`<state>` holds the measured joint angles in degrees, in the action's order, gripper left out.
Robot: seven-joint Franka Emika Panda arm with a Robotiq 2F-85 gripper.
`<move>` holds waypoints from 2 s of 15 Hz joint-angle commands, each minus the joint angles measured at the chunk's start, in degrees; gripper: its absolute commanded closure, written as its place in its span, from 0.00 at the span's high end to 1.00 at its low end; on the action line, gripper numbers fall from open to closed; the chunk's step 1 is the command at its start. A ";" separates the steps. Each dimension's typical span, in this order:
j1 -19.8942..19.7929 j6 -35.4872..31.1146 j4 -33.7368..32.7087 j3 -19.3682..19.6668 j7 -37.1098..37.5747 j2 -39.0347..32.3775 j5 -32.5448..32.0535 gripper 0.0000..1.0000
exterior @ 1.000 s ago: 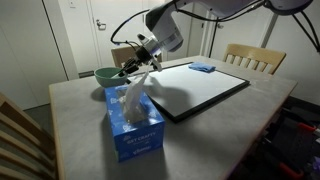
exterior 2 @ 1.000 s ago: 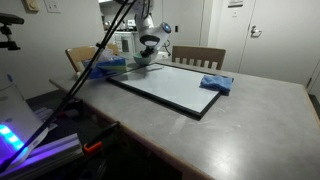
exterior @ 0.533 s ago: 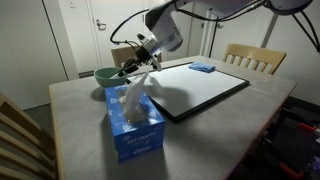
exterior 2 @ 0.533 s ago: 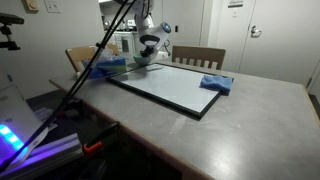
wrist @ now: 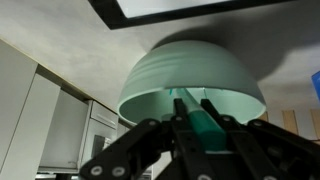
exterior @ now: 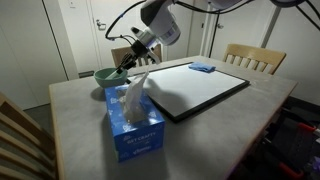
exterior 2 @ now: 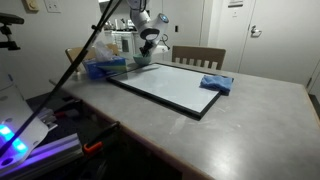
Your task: Get the marker from the mint-green bowl and use it to draw on the whiteboard
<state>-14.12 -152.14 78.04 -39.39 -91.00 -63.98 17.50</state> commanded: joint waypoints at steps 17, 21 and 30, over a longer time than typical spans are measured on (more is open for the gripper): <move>25.39 37.47 -13.38 31.86 46.82 18.33 -23.67 0.05; 26.95 45.32 -14.89 34.05 59.04 18.98 -27.54 0.05; 23.07 41.93 -1.22 35.15 66.61 26.92 -27.40 0.05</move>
<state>10.34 -104.05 66.54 -4.89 -25.21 -43.26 -9.40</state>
